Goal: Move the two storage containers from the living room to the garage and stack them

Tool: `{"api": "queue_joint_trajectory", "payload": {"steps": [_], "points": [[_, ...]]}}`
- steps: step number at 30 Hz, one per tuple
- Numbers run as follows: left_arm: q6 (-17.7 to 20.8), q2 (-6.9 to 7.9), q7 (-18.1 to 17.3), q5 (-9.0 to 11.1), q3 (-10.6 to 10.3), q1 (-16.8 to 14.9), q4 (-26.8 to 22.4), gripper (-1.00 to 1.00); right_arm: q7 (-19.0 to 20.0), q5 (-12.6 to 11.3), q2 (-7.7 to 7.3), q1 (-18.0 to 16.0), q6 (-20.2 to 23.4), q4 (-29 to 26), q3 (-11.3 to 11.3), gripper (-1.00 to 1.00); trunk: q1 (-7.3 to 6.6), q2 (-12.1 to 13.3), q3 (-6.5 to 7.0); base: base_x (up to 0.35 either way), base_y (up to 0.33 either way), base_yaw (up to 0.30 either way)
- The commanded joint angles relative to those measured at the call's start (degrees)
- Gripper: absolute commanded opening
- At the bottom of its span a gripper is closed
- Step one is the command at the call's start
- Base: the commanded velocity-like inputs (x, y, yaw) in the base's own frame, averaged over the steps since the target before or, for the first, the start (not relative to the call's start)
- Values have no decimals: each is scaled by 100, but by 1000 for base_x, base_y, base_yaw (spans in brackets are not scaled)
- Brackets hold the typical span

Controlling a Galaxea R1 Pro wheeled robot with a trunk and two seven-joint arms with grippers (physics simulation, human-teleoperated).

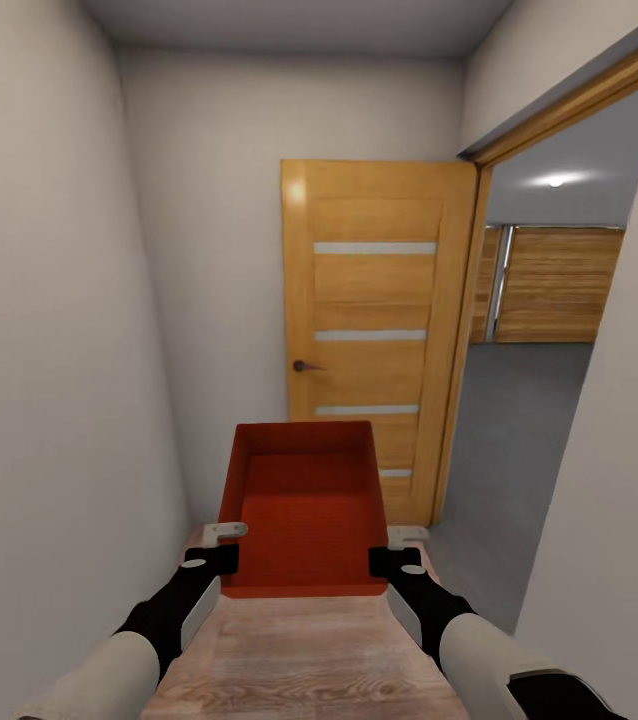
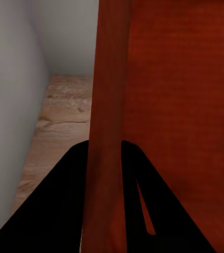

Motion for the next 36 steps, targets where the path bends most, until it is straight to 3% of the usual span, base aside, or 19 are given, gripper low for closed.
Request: {"api": "queue_joint_trajectory", "payload": {"steps": [1,12,36], "points": [[38,14,450,33,449,1,0,-100,-162,85,-257,-6,-384,-17,-193,-100,5,-4,-2,323,0,0],[30,14,469,24,449,1,-8,-100,-170,78,-257,-4,-338,-17,-215,-100,5,-4,-2,138,0,-38],[30,6,470,24,449,1,-8,-100,-205,78,-256,-4,-339,-17,-211,-100,5,-4,-2,26,18,-232]]}}
